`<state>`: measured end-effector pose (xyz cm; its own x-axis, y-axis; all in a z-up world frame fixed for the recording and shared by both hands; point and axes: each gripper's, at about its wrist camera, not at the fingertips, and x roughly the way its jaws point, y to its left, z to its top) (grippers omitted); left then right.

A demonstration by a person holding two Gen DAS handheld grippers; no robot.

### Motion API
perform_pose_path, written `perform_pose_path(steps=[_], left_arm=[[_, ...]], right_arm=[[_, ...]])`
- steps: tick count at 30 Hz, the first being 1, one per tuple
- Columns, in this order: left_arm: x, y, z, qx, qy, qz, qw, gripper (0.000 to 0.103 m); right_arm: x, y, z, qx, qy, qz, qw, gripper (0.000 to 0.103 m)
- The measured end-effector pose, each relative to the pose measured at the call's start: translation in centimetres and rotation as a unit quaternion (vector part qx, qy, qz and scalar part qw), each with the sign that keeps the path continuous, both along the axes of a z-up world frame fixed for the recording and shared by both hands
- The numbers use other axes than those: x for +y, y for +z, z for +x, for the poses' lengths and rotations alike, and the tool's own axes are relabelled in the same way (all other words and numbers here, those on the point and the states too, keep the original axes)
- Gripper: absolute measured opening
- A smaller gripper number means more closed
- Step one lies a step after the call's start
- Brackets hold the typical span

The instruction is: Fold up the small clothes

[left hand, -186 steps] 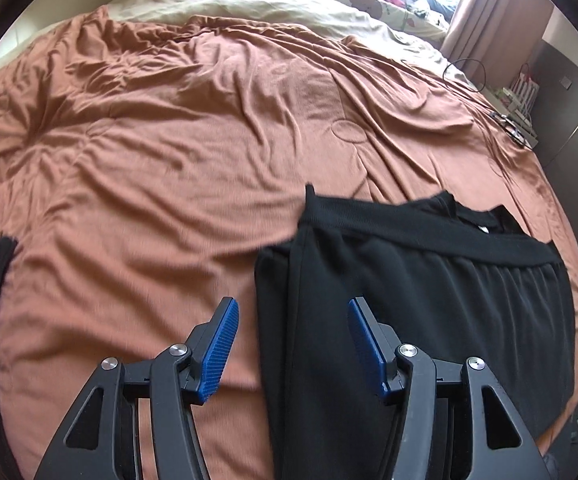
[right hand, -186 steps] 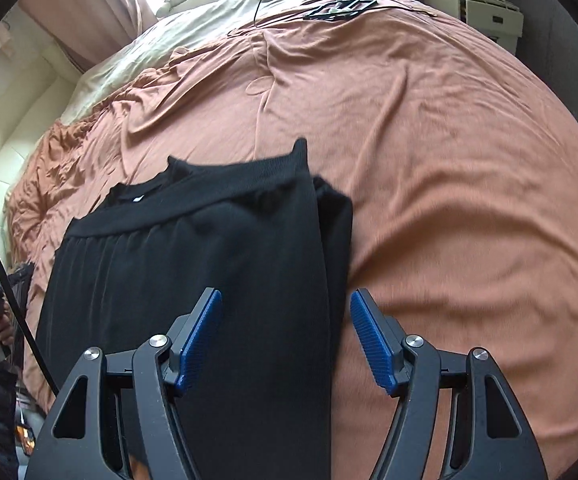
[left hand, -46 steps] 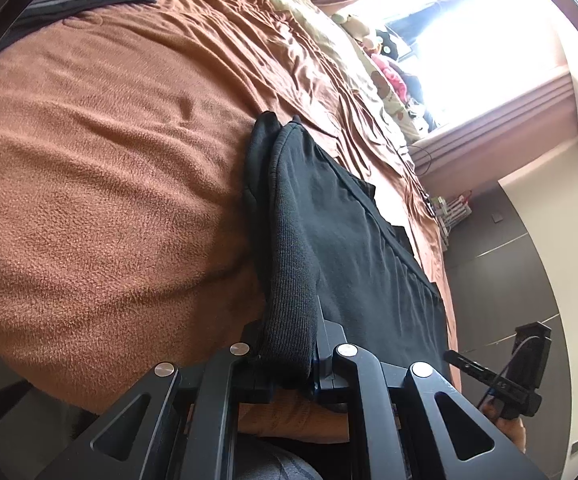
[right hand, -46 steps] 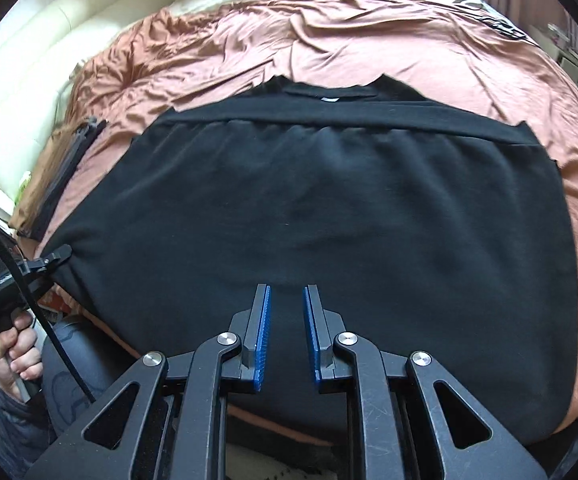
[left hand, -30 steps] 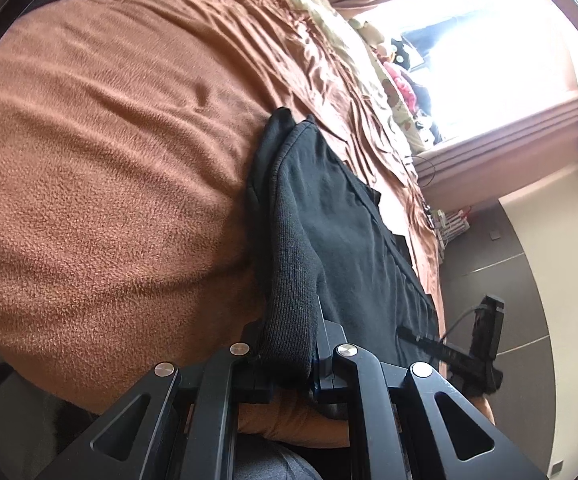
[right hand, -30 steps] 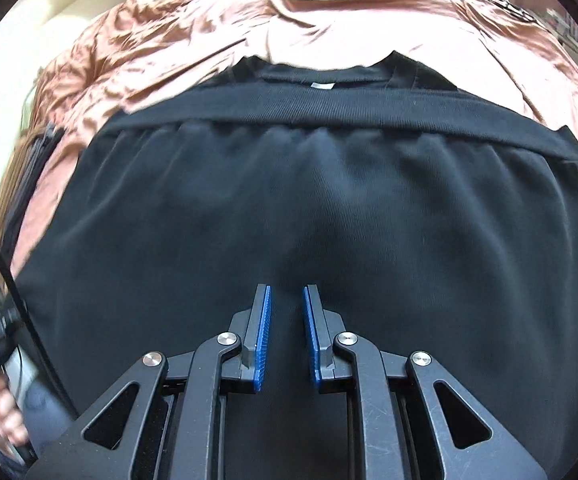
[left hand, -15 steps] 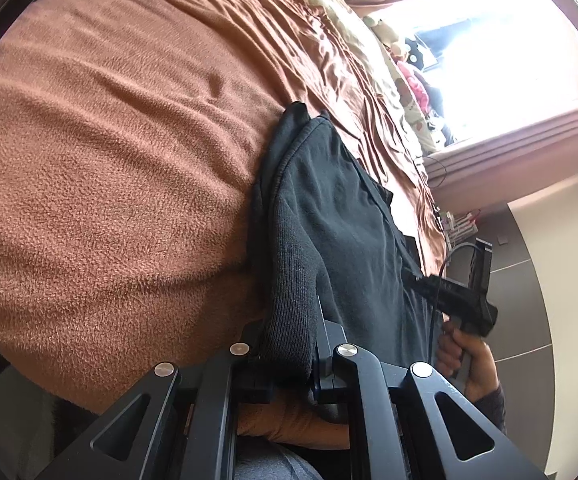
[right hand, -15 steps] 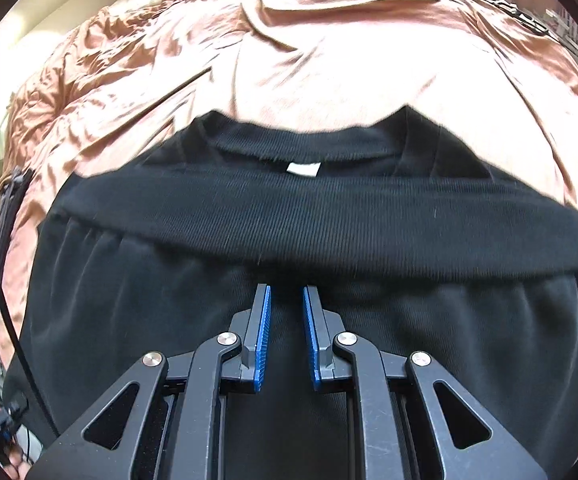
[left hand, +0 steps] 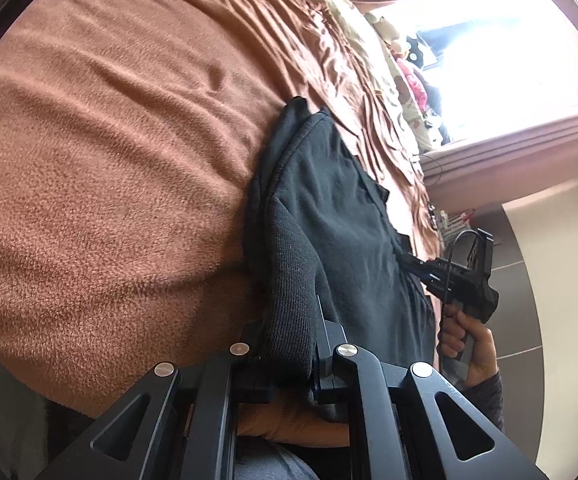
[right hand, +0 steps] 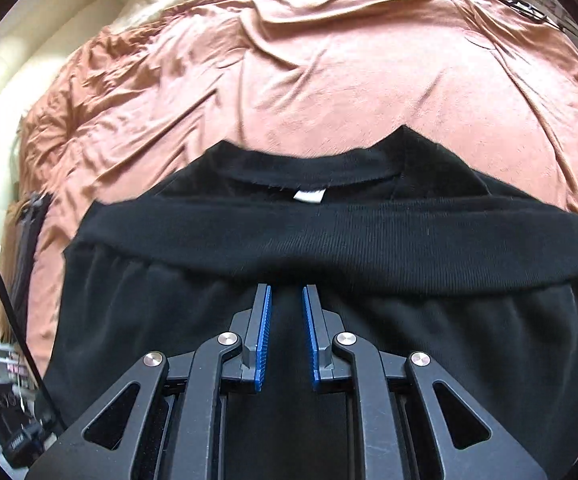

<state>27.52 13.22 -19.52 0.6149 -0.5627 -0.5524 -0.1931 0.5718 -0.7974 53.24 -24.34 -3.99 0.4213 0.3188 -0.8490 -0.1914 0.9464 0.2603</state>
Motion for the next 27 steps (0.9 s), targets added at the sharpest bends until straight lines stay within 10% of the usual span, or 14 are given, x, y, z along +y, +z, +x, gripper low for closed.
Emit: perform_pose_path(steps=[27], left_arm=[[-3.8, 8.9, 3.6, -0.109, -0.072, -0.061, 0.9896, 0.012]], right_arm=[[-0.7, -2.4, -16.2, 0.035, 0.083, 0.010, 0.996, 0.010]])
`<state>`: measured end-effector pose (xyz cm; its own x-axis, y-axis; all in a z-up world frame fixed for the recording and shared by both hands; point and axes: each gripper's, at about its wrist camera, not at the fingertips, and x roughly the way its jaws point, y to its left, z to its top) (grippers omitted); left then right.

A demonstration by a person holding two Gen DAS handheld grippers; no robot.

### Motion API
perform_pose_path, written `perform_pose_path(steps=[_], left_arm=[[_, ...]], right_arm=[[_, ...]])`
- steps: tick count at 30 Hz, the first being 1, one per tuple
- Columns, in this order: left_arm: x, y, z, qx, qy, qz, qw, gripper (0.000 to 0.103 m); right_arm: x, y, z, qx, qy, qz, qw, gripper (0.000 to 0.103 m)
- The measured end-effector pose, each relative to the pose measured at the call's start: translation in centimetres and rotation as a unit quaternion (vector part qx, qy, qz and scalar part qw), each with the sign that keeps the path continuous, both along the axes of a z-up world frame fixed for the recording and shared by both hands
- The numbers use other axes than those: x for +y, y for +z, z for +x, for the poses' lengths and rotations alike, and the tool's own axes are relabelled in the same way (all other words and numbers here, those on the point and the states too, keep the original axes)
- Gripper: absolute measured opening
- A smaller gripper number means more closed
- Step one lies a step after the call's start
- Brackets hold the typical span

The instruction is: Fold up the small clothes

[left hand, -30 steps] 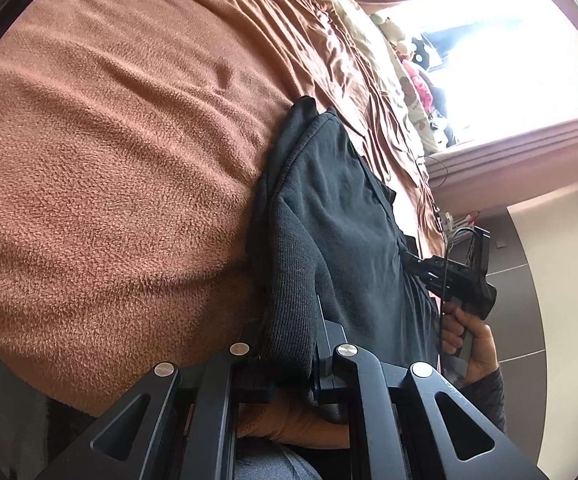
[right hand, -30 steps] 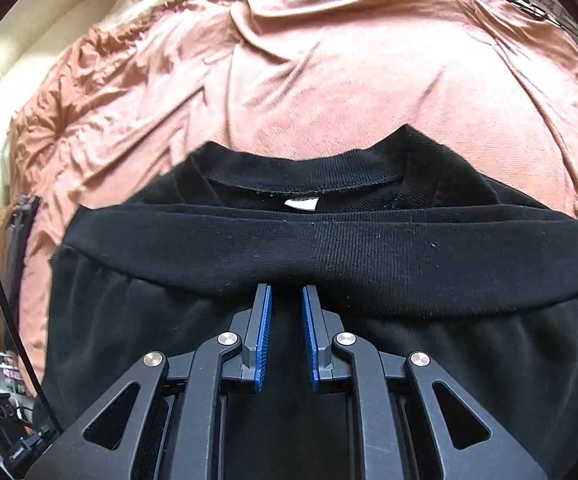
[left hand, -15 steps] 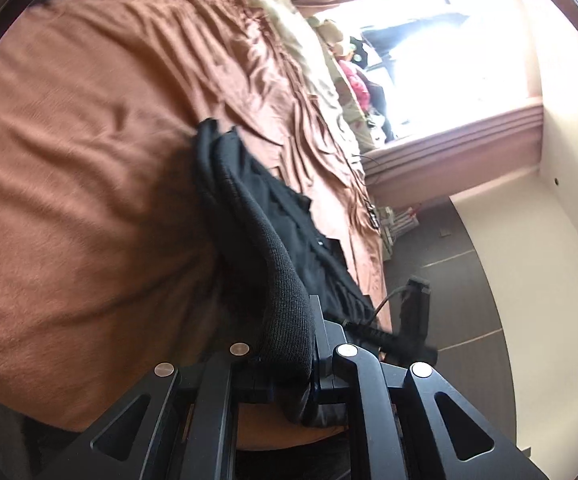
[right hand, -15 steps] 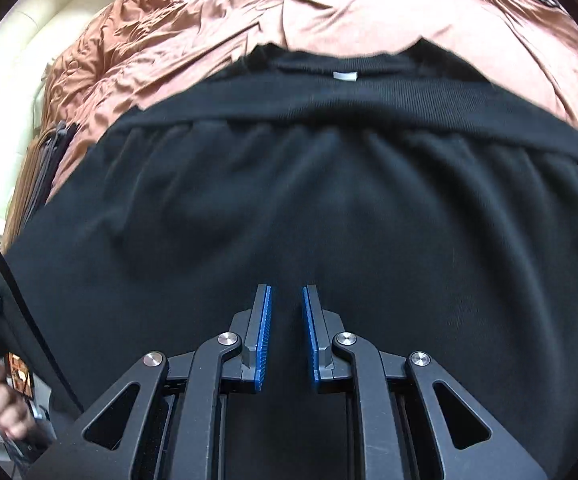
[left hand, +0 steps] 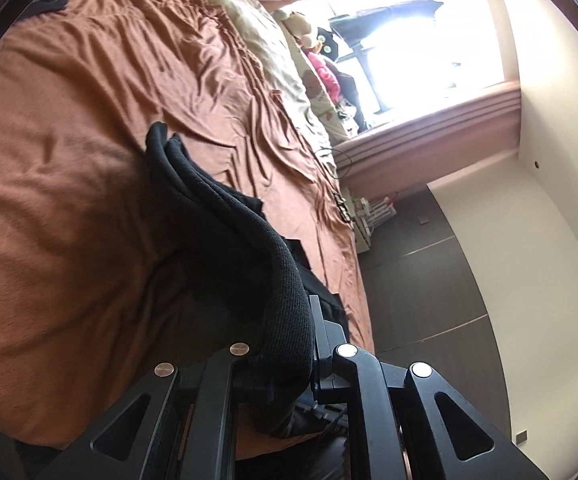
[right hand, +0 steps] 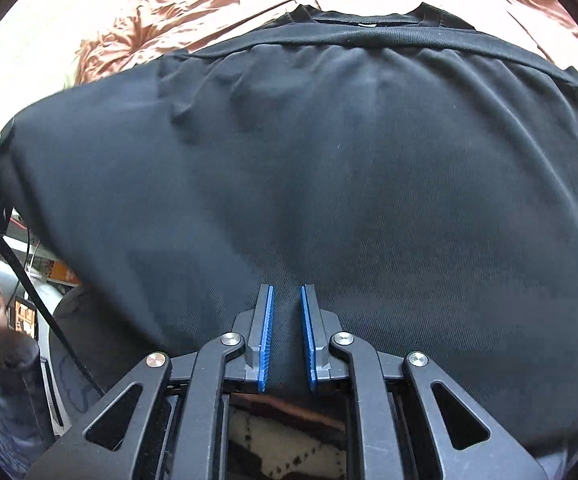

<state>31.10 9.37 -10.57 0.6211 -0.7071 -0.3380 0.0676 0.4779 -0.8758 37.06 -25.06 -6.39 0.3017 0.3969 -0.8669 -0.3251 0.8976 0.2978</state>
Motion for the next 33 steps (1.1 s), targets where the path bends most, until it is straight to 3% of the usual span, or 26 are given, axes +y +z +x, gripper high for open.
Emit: perform_pose_path(steps=[11, 22, 24, 25, 26, 27, 28, 33], left_arm=[[-3.4, 2.9, 1.8, -0.016, -0.032, -0.009, 0.9993, 0.012], [-7.8, 7.0, 3.0, -0.047, -0.073, -0.008, 0.9962, 0.012], [-8.9, 7.7, 3.3, -0.050, -0.082, -0.008, 0.9954, 0.012], [-9.4, 7.9, 3.4, -0.051, -0.086, -0.009, 0.9950, 0.012], [-9.9, 8.2, 3.5, -0.052, -0.091, -0.011, 0.9944, 0.012], [-10.6, 8.5, 3.6, -0.053, -0.096, -0.012, 0.9938, 0.012], [-11.2, 8.7, 3.7, -0.054, -0.100, -0.012, 0.9934, 0.012], [-14.5, 9.6, 4.4, -0.057, -0.124, -0.008, 0.9906, 0.012]], right_arm=[[-2.1, -0.3, -3.0, 0.021, -0.001, 0.042, 0.999, 0.006], [-9.6, 8.0, -5.4, -0.094, -0.050, 0.078, 0.991, 0.007], [-11.1, 9.2, -6.2, -0.114, -0.055, 0.076, 0.989, 0.014], [-11.7, 9.6, -6.6, -0.121, -0.057, 0.078, 0.988, 0.029], [-12.4, 10.1, -6.8, -0.129, -0.060, 0.081, 0.987, 0.051], [-13.0, 10.6, -7.2, -0.138, -0.063, 0.085, 0.985, 0.060], [-13.8, 11.1, -7.6, -0.153, -0.068, 0.085, 0.982, 0.064], [-17.0, 11.2, -11.2, -0.173, -0.088, 0.086, 0.977, 0.064]])
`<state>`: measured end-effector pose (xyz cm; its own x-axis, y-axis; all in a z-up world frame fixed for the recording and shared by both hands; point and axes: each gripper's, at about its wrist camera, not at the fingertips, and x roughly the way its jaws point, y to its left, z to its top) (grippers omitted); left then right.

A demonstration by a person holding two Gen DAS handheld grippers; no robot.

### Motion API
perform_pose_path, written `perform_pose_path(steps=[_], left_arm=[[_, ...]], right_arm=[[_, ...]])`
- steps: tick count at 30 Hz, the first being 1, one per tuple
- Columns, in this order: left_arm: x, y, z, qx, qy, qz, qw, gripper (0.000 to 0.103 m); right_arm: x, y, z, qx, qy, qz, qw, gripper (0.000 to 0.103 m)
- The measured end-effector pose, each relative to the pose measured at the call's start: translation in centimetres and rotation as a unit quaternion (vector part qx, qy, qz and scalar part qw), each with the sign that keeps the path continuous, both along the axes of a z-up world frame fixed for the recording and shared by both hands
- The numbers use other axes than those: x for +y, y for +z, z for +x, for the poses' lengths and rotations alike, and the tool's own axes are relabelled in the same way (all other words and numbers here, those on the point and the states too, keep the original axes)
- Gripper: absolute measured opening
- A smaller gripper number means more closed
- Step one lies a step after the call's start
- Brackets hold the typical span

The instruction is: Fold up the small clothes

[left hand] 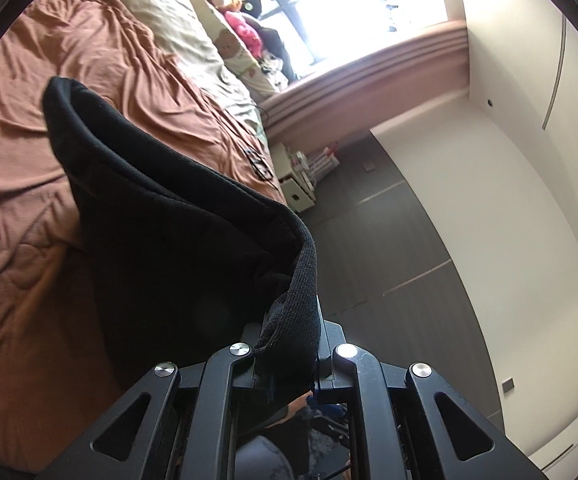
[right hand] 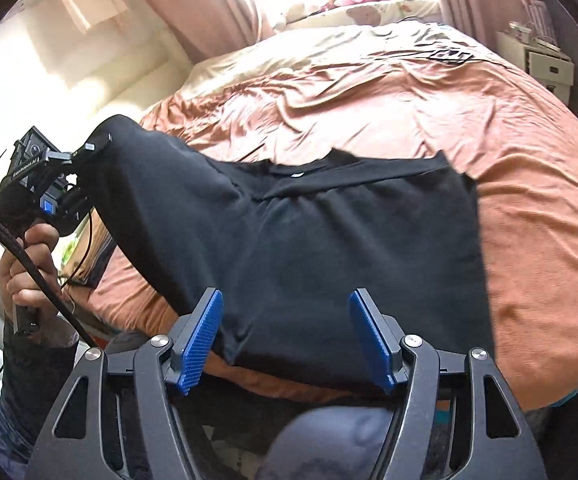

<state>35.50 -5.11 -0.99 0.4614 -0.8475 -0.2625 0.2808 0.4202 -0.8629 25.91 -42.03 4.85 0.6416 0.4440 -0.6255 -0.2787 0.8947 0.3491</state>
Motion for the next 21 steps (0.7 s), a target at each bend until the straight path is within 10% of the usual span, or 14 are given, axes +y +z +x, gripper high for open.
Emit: perform_pose_path(steps=[21], left_arm=[[-17.7, -3.3, 3.9, 0.032, -0.130, 0.054, 0.9896, 0.012]], right_arm=[[-9.7, -2.7, -2.7, 0.048, -0.087, 0.037, 0.994, 0.064]])
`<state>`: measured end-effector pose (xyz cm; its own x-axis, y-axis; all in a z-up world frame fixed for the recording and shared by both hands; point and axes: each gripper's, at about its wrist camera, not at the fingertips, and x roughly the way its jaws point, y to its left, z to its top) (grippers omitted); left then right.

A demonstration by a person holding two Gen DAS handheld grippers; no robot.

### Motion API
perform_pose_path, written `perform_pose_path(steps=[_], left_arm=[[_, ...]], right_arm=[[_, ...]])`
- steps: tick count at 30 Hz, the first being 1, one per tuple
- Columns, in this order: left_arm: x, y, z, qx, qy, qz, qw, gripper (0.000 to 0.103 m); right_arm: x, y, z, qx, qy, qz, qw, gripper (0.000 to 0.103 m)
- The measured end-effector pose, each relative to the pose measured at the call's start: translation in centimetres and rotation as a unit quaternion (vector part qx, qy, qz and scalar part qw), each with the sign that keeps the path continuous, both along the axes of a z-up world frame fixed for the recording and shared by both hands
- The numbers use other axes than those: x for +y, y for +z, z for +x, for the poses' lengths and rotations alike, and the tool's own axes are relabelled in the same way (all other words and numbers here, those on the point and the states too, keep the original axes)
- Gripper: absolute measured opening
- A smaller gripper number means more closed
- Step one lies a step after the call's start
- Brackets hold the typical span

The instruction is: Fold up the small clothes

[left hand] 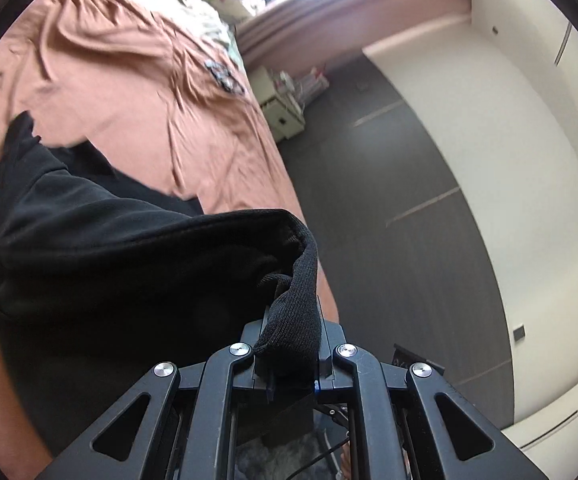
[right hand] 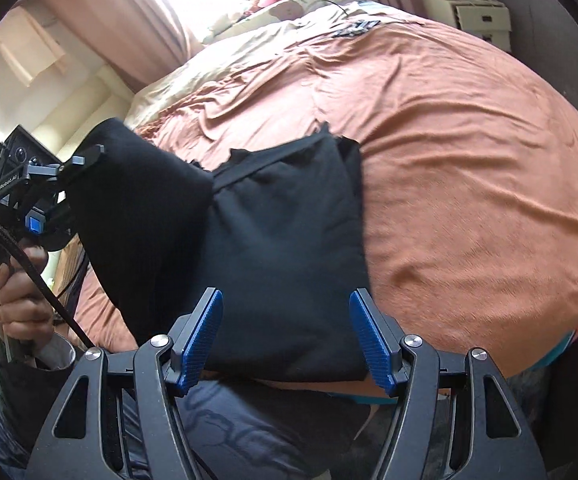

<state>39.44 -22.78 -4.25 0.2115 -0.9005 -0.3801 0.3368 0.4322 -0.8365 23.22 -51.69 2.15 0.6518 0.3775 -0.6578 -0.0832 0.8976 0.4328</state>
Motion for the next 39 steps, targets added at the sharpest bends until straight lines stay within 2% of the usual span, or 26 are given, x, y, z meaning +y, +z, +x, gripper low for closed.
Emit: perform_pose_path(steps=[4, 7, 10, 12, 14, 23, 32, 36, 38, 39], left_arm=[[-4.1, -1.9, 0.5, 0.016, -0.027, 0.029, 0.9991, 0.013], [-6.5, -3.5, 0.4, 0.030, -0.044, 0.050, 0.9973, 0.021], [-7.6, -4.9, 0.3, 0.054, -0.066, 0.053, 0.9949, 0.050], [-7.3, -5.3, 0.0, 0.055, -0.071, 0.057, 0.9943, 0.065], [-6.6, -5.2, -0.3, 0.045, -0.067, 0.070, 0.9942, 0.069], [-0.6, -5.3, -0.4, 0.016, -0.016, 0.145, 0.9892, 0.070], [5.4, -7.5, -1.0, 0.029, 0.041, 0.203, 0.9779, 0.070], [7.0, -9.1, -1.2, 0.047, 0.057, 0.217, 0.9733, 0.070], [7.6, -10.1, -1.3, 0.057, 0.064, 0.225, 0.9706, 0.069], [7.8, -10.4, -1.4, 0.059, 0.065, 0.230, 0.9692, 0.069]], right_arm=[[-0.7, -0.9, 0.0, 0.017, -0.003, 0.006, 1.000, 0.064], [-1.2, -1.5, 0.2, 0.030, -0.001, 0.010, 1.000, 0.064], [-1.5, -1.9, 0.4, 0.039, 0.000, 0.014, 0.999, 0.064], [-1.6, -2.0, 0.6, 0.041, 0.002, 0.016, 0.999, 0.064], [-1.4, -1.8, 0.9, 0.042, 0.006, 0.012, 0.999, 0.064], [0.5, -2.0, 4.0, 0.036, 0.044, -0.036, 0.998, 0.064], [2.8, -2.9, 7.8, 0.030, 0.084, -0.076, 0.993, 0.063], [4.1, -3.6, 9.6, 0.036, 0.099, -0.091, 0.990, 0.058], [4.9, -3.8, 10.4, 0.040, 0.111, -0.098, 0.988, 0.049], [5.3, -3.9, 10.8, 0.042, 0.119, -0.102, 0.987, 0.048]])
